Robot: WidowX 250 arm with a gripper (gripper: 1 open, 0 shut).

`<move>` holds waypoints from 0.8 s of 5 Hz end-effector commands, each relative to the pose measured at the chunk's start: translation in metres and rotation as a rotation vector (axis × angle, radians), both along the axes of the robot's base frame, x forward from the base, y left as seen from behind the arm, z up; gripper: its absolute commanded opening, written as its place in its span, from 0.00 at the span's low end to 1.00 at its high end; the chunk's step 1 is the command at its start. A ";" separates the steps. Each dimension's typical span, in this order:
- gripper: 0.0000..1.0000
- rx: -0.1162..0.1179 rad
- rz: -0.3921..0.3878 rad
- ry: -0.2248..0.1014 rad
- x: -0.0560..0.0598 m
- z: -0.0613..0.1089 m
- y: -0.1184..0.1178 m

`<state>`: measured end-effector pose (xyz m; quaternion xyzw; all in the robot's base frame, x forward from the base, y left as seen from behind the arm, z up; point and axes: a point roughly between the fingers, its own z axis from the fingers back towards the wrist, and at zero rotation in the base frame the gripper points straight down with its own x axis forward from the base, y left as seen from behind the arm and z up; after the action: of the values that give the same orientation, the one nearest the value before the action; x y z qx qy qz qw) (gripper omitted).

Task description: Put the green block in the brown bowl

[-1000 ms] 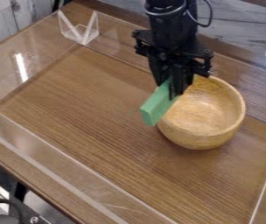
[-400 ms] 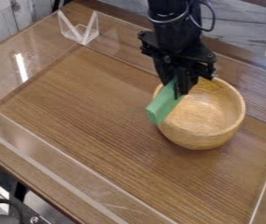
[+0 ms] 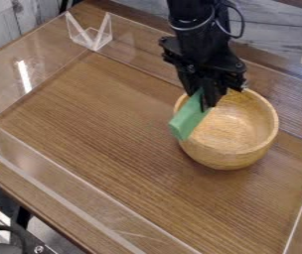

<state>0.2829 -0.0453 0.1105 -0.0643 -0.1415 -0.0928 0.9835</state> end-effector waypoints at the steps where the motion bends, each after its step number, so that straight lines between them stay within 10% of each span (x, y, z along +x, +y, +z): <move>1: 0.00 -0.004 -0.013 -0.068 0.008 0.011 0.000; 4: 0.00 -0.012 -0.017 -0.115 0.014 0.006 0.006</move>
<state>0.2913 -0.0412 0.1063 -0.0681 -0.1779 -0.1040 0.9762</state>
